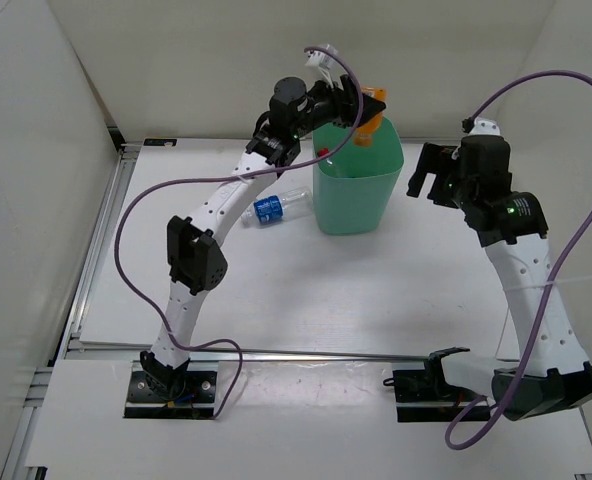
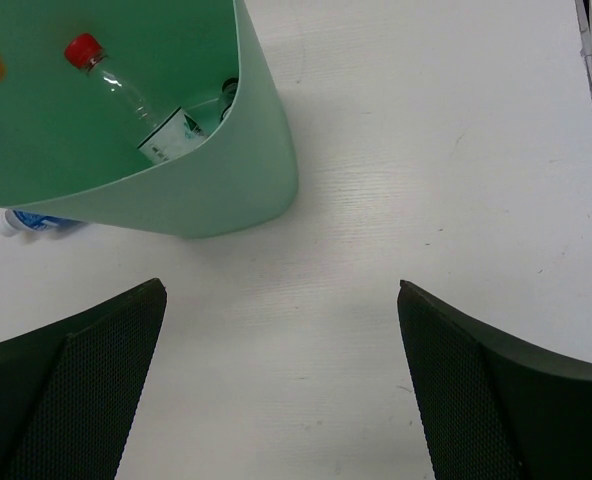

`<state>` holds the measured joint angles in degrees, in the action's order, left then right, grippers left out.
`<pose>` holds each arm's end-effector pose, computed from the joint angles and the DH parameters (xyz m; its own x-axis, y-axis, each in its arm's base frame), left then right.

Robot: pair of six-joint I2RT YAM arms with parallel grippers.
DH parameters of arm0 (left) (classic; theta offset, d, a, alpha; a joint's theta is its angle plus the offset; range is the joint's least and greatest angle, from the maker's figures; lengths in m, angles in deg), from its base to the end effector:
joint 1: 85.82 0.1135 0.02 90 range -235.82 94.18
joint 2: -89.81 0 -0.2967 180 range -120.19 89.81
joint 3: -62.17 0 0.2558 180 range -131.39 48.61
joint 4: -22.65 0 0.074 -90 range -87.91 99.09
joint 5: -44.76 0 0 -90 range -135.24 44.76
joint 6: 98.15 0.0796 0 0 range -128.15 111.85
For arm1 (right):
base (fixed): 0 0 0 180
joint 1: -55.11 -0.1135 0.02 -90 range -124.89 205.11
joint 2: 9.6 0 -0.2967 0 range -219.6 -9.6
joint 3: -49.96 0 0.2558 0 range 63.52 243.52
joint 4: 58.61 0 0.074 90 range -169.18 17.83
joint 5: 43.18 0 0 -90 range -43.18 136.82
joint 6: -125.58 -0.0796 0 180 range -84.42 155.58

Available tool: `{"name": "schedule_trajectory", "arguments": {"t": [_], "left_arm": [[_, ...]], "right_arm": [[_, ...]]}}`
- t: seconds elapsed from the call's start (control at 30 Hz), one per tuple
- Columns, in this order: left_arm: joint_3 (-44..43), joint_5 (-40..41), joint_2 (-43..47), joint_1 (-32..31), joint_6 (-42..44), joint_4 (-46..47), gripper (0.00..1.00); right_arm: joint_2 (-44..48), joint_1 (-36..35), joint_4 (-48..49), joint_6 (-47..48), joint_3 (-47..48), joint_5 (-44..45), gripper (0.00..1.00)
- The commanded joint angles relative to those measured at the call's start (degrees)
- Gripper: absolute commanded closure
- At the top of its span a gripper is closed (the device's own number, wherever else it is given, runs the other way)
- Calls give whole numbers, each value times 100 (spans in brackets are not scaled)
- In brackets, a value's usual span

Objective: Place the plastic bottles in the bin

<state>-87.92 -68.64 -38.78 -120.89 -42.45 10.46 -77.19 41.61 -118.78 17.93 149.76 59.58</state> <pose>0.4632 -0.3638 0.4630 -0.3685 -0.3732 -0.8514 0.7752 0.3821 -0.5030 0.2543 0.0430 0.4530 -0.4460 0.1971 -0.8731 0.1020 0.9803 0.1691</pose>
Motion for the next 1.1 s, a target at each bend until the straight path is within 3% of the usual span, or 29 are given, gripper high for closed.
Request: {"name": "schedule_trajectory", "arguments": {"t": [0.0,0.07,0.3,0.47,0.57,0.6,0.63,0.73,0.87,1.07], "left_arm": [[188,72,194,176,362,39,40],[188,72,194,176,363,39,38],[21,-60,-16,176,564,39,0],[134,-60,238,176,1117,-14,0],[468,308,808,491,1978,-242,0],[1279,1049,1480,666,3024,-312,0],[1287,1057,1486,764,3035,-312,0],[2400,1364,2116,1490,3947,-312,0],[4165,215,2444,2442,4344,-312,0],[5047,-165,2383,2716,5020,-479,0]], "right_arm": [[229,31,29,34,34,140,0],[299,31,29,34,-27,192,0],[361,31,29,86,-89,192,0],[361,31,29,86,-142,192,0],[414,31,29,34,-195,192,0],[414,31,29,34,-195,192,0],[414,31,29,34,-195,192,0],[518,31,29,34,-265,192,0],[519,31,29,34,-406,192,0],[519,31,82,86,-353,192,0]]}}
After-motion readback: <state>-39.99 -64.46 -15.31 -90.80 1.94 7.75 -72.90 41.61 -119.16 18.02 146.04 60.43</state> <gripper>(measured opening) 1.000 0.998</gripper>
